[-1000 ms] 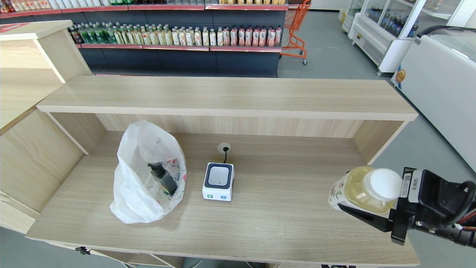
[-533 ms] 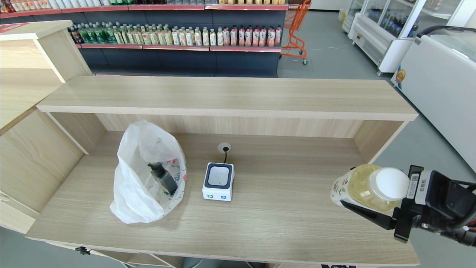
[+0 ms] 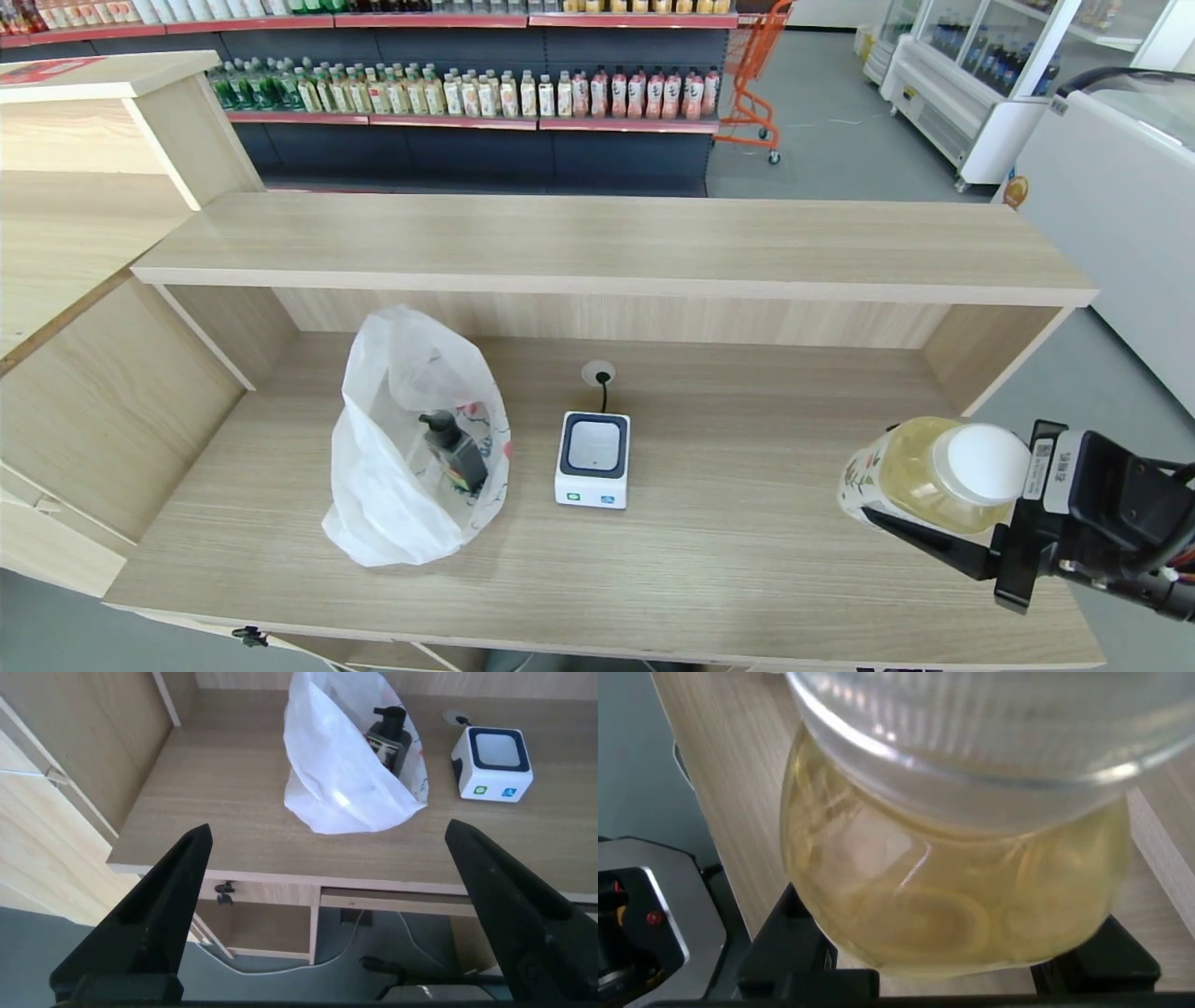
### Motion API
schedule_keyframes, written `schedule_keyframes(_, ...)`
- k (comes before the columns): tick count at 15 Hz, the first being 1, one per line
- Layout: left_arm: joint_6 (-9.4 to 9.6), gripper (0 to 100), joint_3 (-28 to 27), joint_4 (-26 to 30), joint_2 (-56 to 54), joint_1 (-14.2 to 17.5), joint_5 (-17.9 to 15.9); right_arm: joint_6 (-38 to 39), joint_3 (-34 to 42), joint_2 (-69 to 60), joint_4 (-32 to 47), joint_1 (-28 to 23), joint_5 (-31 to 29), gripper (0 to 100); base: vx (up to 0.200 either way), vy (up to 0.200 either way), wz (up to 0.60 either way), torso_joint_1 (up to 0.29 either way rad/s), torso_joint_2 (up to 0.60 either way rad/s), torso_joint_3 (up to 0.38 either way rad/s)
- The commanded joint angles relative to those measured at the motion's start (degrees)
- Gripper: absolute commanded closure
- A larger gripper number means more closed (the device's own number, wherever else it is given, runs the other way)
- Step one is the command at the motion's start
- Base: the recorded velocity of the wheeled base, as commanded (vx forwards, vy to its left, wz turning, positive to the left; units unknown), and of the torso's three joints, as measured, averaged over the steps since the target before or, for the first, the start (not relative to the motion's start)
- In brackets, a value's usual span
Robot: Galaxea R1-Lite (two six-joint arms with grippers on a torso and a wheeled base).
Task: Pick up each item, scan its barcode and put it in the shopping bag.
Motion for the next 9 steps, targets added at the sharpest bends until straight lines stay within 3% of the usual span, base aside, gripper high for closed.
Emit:
schedule_keyframes(1, 0.04, 0, 0.0, 0.0, 0.0, 0.0, 0.0, 0.0, 0.0, 0.5, -0.1, 0.0, 0.1, 100, 0.000, 0.200, 0.00, 0.012, 0.00, 0.002)
schedule_keyframes(9, 0.13, 0, 0.0, 0.0, 0.0, 0.0, -0.1, 0.5, -2.9, 7.4, -2.8, -5.1, 2.1, 100, 0.000, 0.200, 0.00, 0.002, 0.00, 0.001)
